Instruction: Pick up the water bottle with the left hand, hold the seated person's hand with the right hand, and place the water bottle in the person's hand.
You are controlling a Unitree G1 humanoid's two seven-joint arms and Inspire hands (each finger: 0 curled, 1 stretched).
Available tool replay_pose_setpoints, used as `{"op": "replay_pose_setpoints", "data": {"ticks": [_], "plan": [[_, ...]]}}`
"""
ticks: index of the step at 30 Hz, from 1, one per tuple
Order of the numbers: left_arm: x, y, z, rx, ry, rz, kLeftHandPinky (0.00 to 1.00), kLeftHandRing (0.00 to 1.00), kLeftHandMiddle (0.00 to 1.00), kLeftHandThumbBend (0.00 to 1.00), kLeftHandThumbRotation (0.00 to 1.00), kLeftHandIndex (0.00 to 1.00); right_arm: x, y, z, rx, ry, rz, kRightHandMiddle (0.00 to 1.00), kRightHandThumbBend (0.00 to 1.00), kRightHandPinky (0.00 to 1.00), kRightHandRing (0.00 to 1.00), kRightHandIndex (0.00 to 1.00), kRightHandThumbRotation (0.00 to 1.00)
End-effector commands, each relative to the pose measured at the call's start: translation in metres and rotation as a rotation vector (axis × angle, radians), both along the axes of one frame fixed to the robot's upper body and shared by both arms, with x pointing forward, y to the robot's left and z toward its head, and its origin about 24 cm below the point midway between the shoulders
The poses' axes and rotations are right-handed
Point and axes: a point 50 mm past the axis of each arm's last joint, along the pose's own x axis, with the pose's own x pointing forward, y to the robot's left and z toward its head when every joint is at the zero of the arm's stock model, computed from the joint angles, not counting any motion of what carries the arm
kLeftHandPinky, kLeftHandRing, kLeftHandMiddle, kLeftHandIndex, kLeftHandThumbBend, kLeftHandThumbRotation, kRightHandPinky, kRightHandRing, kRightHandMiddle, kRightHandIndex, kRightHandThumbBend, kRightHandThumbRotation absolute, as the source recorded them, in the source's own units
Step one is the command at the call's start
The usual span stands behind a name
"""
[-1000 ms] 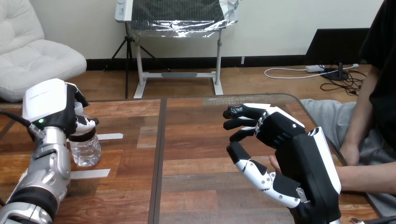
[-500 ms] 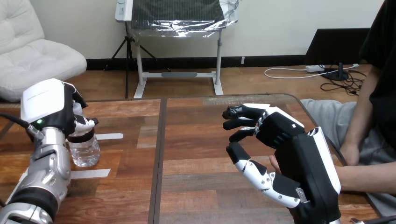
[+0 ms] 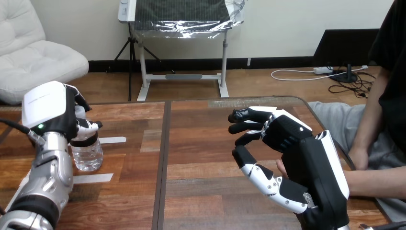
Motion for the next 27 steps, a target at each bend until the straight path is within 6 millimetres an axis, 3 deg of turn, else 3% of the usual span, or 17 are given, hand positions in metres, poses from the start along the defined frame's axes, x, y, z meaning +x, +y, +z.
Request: {"op": "replay_pose_setpoints", "data": {"ticks": [1, 20, 27], "plan": [[-0.003, -0.014, -0.01, -0.058, 0.005, -0.043, 0.27, 0.37, 0.46, 0.73, 0.0, 0.41, 0.007, 0.003, 0.017, 0.015, -0.087, 0.008, 0.68, 0.46, 0.51, 0.63, 0.64, 0.0], [-0.018, -0.038, -0.02, -0.292, -0.058, -0.123, 0.35, 0.45, 0.53, 0.66, 0.0, 0.48, 0.008, 0.003, 0.017, 0.011, -0.094, 0.004, 0.68, 0.47, 0.5, 0.62, 0.64, 0.0], [-0.021, -0.041, -0.021, -0.304, -0.042, -0.162, 0.42, 0.5, 0.59, 0.64, 0.0, 0.57, 0.008, 0.004, 0.017, 0.013, -0.095, 0.008, 0.68, 0.47, 0.5, 0.62, 0.64, 0.0]]}}
